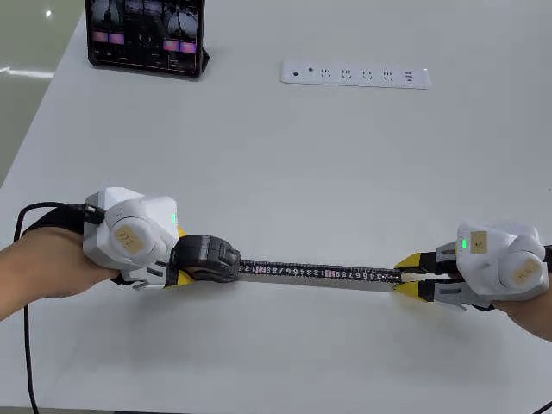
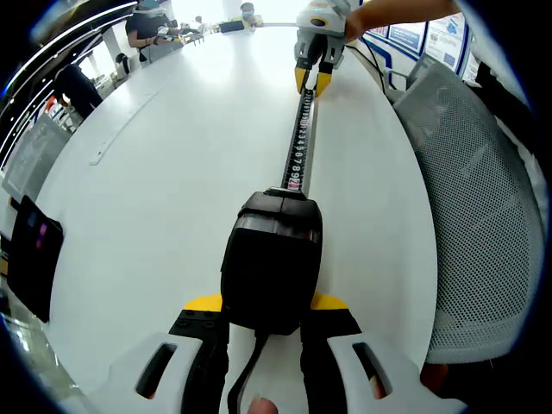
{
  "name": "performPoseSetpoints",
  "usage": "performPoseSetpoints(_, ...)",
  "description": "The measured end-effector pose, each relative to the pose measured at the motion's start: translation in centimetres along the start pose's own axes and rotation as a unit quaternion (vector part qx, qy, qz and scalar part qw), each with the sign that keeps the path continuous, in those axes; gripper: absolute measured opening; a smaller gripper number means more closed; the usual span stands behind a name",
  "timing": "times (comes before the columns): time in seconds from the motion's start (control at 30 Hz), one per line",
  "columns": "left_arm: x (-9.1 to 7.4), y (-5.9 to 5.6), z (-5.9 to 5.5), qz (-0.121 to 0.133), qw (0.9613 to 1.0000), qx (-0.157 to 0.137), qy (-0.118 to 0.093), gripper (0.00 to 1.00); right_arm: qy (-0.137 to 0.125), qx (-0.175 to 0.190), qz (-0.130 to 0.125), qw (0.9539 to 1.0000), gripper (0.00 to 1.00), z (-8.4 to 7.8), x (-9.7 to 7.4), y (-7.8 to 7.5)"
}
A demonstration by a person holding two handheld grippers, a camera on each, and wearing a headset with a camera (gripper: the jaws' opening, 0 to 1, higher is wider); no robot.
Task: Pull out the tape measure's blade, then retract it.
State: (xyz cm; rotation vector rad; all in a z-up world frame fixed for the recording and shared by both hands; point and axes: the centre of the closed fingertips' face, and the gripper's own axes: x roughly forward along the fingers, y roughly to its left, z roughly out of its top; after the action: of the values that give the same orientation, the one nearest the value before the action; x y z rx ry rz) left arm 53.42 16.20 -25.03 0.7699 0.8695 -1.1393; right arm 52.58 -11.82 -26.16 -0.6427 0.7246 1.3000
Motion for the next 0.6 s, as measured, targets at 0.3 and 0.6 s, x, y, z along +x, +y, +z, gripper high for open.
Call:
performPoseSetpoints(0.3,0.08,0.00,-0.02,0.002,1.0000,0.000,0.002,0.27,0.013,0.004,0.004,0.9999,0.09,-0.69,0.00,-0.07)
performPoseSetpoints(0.6,0.13,0.01,-0.04,0.004,1.0000,0.000,0.006,0.27,0.018,0.016,0.012,0.9996,0.10,-1.03,0.01,0.07)
